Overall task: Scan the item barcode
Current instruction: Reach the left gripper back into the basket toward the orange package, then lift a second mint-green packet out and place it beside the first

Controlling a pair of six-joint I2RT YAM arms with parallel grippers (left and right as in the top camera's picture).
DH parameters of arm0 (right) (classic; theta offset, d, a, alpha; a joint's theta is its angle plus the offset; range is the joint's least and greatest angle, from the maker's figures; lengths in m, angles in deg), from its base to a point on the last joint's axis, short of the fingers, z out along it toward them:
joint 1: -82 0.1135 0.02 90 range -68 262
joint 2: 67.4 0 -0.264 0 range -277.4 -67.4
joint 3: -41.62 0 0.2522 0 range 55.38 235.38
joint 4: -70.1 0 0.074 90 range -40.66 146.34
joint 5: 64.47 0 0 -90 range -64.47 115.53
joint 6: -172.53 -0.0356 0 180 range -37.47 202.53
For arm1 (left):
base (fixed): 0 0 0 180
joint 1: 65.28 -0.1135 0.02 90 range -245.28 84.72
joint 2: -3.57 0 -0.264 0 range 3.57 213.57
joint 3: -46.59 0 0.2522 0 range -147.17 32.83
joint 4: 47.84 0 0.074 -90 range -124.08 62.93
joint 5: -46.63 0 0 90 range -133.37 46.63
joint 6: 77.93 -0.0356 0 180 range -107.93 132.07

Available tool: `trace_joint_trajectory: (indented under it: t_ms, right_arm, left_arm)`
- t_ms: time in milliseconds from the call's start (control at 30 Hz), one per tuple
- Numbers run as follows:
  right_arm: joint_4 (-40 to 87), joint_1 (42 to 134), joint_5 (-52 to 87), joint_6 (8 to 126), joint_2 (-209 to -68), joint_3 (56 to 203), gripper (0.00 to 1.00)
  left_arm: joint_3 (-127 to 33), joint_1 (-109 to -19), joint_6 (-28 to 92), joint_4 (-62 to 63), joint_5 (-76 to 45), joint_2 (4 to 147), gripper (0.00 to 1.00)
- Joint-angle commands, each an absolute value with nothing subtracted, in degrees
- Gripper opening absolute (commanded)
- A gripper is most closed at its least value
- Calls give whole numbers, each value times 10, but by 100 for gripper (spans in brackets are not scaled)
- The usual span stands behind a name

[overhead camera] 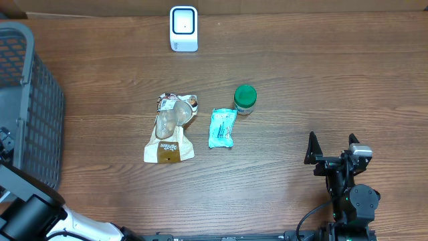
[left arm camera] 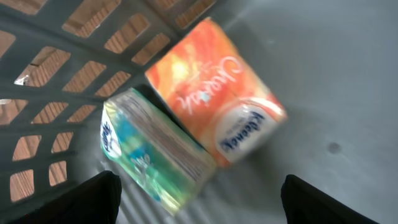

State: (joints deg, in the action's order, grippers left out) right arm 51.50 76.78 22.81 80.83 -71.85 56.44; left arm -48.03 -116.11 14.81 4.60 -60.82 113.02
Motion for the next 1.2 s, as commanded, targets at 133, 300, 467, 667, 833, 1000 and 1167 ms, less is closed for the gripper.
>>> trace_joint_trajectory:
  t_ms: [133, 300, 467, 667, 833, 1000, 1167]
  right_arm:
    - [517, 766, 229, 808, -715, 559, 100]
    - [517, 766, 229, 808, -715, 559, 100]
    - [517, 766, 229, 808, -715, 559, 100]
    - [517, 766, 229, 808, -715, 559, 100]
    - [517, 766, 229, 808, -715, 559, 100]
    - [517, 766, 229, 808, -715, 559, 100]
    - [517, 766, 229, 808, -715, 559, 100]
  left_arm:
    - [-477, -1183, 138, 37, -631, 1177, 81]
    - [-477, -1190, 140, 38, -630, 1202, 66]
    - [-477, -1190, 145, 37, -628, 1205, 24]
    - [-477, -1183, 158, 49, -626, 1201, 4]
    - [-492, -1159, 174, 65, -528, 1163, 4]
    - [-533, -1115, 198, 88, -436, 1083, 4]
    - [-569, -1057, 230, 120, -415, 981, 4]
